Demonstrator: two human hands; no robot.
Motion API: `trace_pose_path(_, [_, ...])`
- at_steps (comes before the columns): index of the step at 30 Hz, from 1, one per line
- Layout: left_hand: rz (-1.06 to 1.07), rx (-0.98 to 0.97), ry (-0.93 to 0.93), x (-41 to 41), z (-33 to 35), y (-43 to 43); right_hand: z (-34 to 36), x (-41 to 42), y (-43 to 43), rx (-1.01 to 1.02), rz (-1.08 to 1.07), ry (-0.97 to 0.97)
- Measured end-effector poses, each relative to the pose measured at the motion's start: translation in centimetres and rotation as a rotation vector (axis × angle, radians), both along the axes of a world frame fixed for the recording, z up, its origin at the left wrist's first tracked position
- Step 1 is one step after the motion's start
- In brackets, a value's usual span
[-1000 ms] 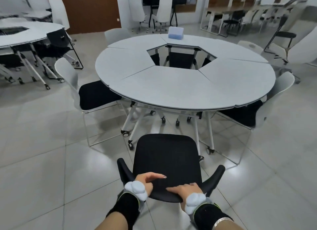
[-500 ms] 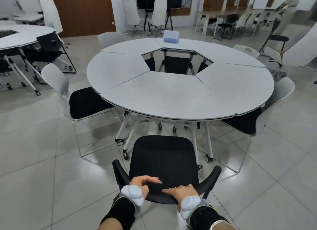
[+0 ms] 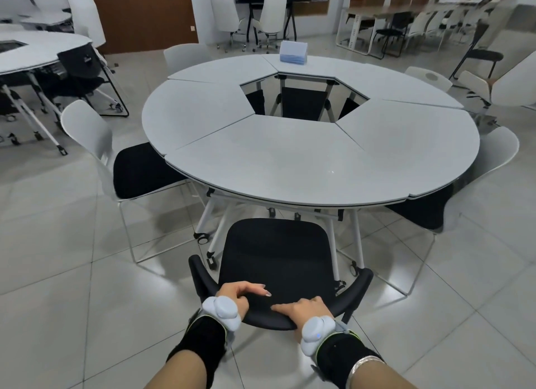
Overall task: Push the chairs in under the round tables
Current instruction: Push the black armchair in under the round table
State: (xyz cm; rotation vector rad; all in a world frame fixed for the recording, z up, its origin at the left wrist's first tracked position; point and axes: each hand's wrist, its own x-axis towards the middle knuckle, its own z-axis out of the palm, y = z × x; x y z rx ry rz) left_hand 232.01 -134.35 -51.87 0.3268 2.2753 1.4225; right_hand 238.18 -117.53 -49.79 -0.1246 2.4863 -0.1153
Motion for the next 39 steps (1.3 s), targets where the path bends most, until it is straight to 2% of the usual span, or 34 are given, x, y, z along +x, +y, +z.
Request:
trace_pose_path(18, [0.063,-0.128,0.054,-4.9,-0.5,2.7,-0.8,-5.5,2.1,0.033,0.01,0.048])
trace_pose_path(21, [0.049,-0.205,0.093,-5.6,-0.5,3.3,-0.7,-6.4,2.5,0.029,0.007,0.051])
trace_pose_path(26, [-0.036,-0.493,0.138,-6.0,0.5,4.8,-0.6,-8.0,3.1,0.019,0.009,0.068])
trace_pose_path(39, [-0.07,-0.593,0.105,-10.5,-0.9,6.6,-0.5,-11.9,4.9,0.014,-0.001,0.077])
